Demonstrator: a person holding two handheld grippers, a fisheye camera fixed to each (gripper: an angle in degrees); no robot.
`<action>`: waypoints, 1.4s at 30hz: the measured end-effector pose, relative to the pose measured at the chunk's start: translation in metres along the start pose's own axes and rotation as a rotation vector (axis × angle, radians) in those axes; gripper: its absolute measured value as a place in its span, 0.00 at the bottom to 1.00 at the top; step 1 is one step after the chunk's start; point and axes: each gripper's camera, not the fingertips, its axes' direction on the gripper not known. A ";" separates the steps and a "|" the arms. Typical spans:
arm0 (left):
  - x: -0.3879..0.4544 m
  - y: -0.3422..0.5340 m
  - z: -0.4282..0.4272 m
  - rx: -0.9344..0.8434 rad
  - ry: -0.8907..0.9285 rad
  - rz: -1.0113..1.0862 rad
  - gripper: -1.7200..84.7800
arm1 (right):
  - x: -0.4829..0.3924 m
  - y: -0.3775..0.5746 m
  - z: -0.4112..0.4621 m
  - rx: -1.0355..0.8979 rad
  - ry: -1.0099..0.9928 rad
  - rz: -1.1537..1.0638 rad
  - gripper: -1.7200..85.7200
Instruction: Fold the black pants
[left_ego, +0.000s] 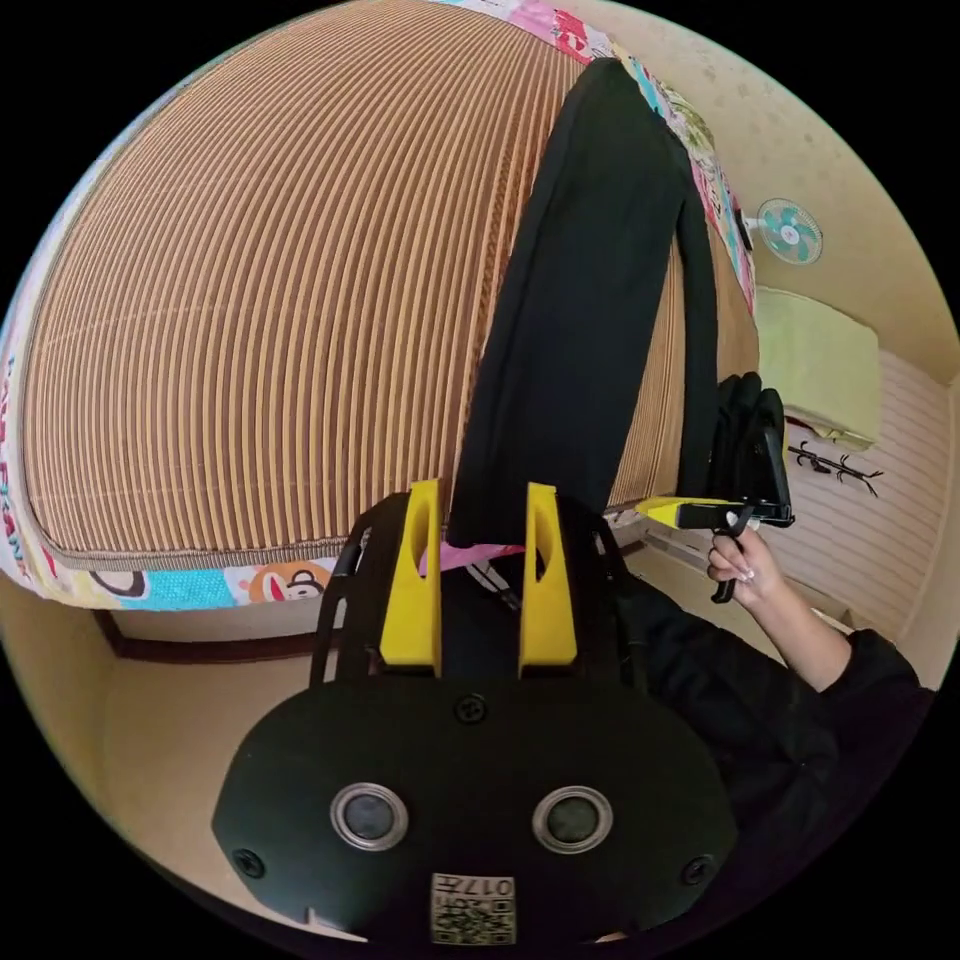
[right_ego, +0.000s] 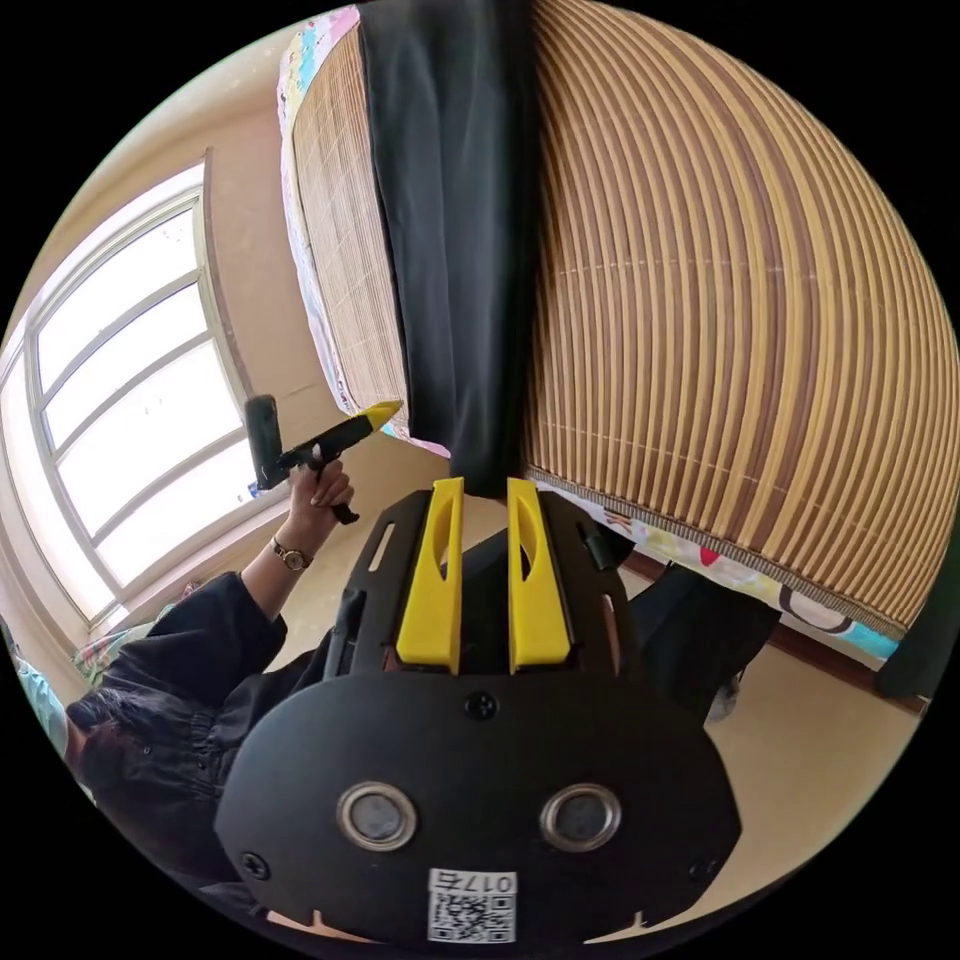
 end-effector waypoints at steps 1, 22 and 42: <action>0.003 -0.005 0.008 -0.023 -0.059 -0.008 0.12 | 0.003 -0.004 0.009 -0.012 -0.002 0.014 0.12; 0.001 0.101 0.080 -0.108 -0.007 -0.146 0.07 | 0.037 0.106 -0.036 -0.051 0.268 -0.072 0.11; 0.236 0.057 0.136 -0.080 -0.117 0.245 0.07 | 0.217 0.265 -0.169 0.296 0.369 0.136 0.08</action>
